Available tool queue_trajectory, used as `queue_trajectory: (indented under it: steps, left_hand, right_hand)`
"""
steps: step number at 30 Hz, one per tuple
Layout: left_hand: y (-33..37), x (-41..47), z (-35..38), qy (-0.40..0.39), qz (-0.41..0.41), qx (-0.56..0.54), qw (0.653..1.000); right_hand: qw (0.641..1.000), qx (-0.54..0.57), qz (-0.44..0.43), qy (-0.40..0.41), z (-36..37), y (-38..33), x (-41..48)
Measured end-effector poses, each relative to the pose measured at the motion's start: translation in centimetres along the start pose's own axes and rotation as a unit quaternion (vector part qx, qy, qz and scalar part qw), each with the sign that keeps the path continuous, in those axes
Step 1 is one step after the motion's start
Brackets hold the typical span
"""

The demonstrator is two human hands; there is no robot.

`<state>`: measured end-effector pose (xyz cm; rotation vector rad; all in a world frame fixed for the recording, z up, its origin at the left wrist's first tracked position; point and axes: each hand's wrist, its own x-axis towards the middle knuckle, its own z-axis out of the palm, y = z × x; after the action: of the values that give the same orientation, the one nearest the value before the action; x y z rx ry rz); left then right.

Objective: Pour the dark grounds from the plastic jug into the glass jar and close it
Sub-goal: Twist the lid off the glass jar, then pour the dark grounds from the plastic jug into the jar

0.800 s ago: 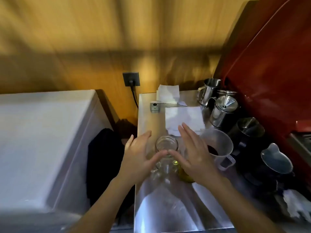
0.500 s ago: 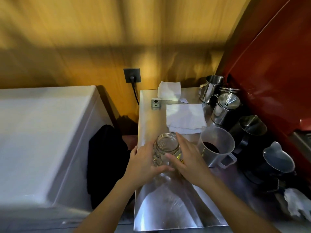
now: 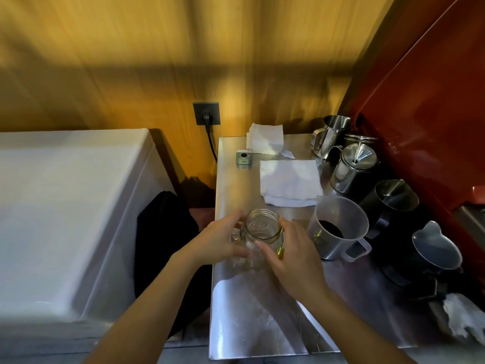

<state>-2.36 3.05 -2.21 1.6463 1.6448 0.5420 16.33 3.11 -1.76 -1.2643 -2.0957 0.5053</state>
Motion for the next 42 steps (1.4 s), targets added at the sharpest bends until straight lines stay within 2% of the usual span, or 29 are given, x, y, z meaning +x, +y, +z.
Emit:
queue_trajectory:
  steps: [7, 13, 19, 23, 27, 30, 34, 39, 42]
  left_hand:
    - [-0.4, 0.6, -1.1, -0.058, 0.001, -0.044, 0.997]
    - [-0.8, 0.4, -0.7, -0.048, 0.021, -0.102, 0.993]
    - [-1.9, -0.4, 0.6, -0.01, 0.026, -0.186, 0.982]
    - [-1.7, -0.6, 1.0, 0.009, 0.026, -0.212, 0.977]
    - [-1.6, -0.3, 1.5, 0.009, 0.024, -0.219, 0.975]
    - [-1.5, -0.2, 1.5, 0.007, 0.024, -0.218, 0.976]
    - [-1.7, 0.0, 1.6, 0.004, 0.015, -0.228, 0.973]
    - [-2.2, 0.1, 1.9, 0.0, 0.011, -0.237, 0.971]
    - [-2.3, 0.0, 1.9, 0.004, 0.015, -0.246, 0.969]
  right_hand:
    - [0.999, -0.049, -0.013, 0.02, 0.2, -0.3, -0.5]
    - [0.999, -0.037, -0.005, 0.022, -0.9, -0.3, -0.2]
    - [0.984, -0.022, 0.083, 0.157, -3.4, 2.0, -0.4]
    - [0.955, 0.017, 0.158, 0.251, -4.7, 4.7, -1.1]
    - [0.92, 0.063, 0.261, 0.285, -4.9, 6.7, -2.1]
    - [0.907, 0.1, 0.321, 0.254, -4.6, 8.1, -2.6]
    - [0.868, 0.275, 0.351, 0.219, -4.4, 9.0, -2.5]
    - [0.836, 0.403, 0.325, 0.182, -4.7, 9.9, -2.3]
    - [0.829, 0.441, 0.297, 0.174, -4.6, 9.9, -2.3]
